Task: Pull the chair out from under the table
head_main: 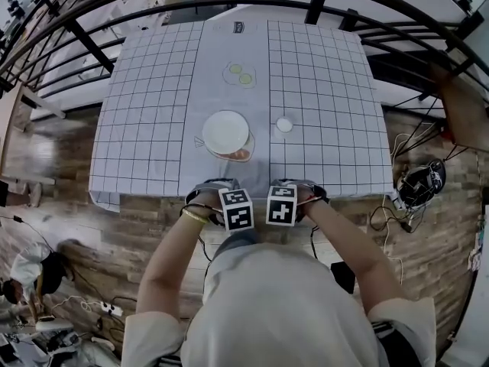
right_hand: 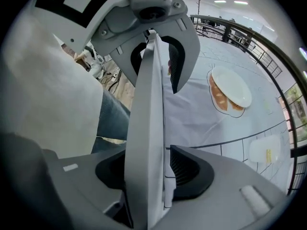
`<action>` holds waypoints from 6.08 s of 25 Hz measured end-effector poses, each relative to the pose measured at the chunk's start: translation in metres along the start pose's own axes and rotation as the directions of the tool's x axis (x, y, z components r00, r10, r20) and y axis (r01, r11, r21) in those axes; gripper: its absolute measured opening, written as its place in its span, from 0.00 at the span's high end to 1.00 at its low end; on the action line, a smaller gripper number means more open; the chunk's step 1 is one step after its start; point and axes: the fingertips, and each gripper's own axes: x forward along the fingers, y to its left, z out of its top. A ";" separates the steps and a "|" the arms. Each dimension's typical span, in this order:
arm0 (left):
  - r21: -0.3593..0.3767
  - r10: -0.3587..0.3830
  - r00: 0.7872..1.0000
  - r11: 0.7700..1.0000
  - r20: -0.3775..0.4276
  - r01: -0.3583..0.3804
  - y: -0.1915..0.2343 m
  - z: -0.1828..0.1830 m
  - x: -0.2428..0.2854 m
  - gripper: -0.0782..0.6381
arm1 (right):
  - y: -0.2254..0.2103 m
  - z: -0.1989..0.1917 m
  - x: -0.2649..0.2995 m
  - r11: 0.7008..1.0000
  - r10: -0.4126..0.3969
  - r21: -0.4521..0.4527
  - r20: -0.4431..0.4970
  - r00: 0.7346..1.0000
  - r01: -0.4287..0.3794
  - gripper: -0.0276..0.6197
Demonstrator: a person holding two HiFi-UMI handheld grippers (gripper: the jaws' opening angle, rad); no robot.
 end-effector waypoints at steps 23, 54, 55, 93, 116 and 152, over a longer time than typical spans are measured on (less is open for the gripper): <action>0.017 -0.013 1.000 1.000 -0.026 0.014 -0.009 -0.004 0.012 0.78 | -0.004 0.010 0.006 0.999 -0.052 0.008 0.022 0.998 0.052 0.84; -0.015 -0.038 0.999 0.999 -0.023 0.038 -0.034 -0.001 0.009 0.78 | 0.020 0.006 0.008 0.999 0.000 0.041 0.006 1.000 0.000 0.84; -0.015 -0.038 0.999 0.999 -0.022 0.038 -0.036 -0.001 0.009 0.78 | 0.022 0.006 0.008 0.999 0.000 0.042 0.007 1.000 -0.001 0.84; -0.040 -0.034 0.999 0.999 -0.018 0.033 -0.133 0.007 0.004 0.78 | 0.119 0.003 0.010 0.998 0.005 0.061 0.017 1.000 -0.006 0.83; -0.001 -0.063 0.998 0.998 -0.015 0.063 -0.202 0.007 0.001 0.78 | 0.192 0.005 0.016 0.996 0.017 0.092 -0.002 1.000 -0.017 0.83; 0.010 -0.080 0.997 0.997 -0.009 0.080 -0.303 0.005 -0.003 0.78 | 0.293 0.009 0.026 0.995 0.016 0.102 -0.010 1.000 -0.015 0.83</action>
